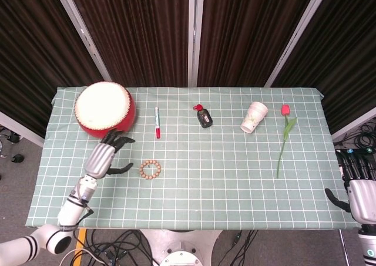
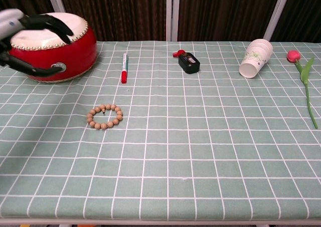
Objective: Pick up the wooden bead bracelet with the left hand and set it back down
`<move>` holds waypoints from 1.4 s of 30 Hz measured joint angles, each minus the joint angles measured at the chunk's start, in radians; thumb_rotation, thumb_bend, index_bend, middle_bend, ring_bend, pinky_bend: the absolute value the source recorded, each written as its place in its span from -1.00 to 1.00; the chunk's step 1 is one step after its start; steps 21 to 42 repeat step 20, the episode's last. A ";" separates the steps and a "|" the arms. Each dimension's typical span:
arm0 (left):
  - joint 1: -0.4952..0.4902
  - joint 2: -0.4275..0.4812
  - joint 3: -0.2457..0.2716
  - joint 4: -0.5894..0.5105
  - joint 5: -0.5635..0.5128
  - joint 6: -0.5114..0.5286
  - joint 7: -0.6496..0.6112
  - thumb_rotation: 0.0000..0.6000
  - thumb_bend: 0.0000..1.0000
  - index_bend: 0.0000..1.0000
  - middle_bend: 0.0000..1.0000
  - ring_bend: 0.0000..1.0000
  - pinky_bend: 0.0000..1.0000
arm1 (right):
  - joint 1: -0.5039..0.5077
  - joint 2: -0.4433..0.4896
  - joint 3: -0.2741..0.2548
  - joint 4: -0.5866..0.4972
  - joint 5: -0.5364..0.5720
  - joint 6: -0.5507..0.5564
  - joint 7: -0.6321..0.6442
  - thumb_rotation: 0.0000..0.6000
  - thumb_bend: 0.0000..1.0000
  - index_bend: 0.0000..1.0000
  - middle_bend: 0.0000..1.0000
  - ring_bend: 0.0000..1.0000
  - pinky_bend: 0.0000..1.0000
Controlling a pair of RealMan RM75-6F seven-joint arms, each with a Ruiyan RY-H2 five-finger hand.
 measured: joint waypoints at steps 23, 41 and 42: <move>0.390 0.329 0.117 -0.193 -0.071 0.314 0.185 1.00 -0.52 -0.44 -0.45 -0.74 -0.96 | 0.027 -0.053 -0.039 0.153 -0.084 -0.014 0.201 1.00 -0.74 -1.00 -0.91 -1.00 -1.00; 0.390 0.329 0.117 -0.193 -0.071 0.314 0.185 1.00 -0.52 -0.44 -0.45 -0.74 -0.96 | 0.027 -0.053 -0.039 0.153 -0.084 -0.014 0.201 1.00 -0.74 -1.00 -0.91 -1.00 -1.00; 0.390 0.329 0.117 -0.193 -0.071 0.314 0.185 1.00 -0.52 -0.44 -0.45 -0.74 -0.96 | 0.027 -0.053 -0.039 0.153 -0.084 -0.014 0.201 1.00 -0.74 -1.00 -0.91 -1.00 -1.00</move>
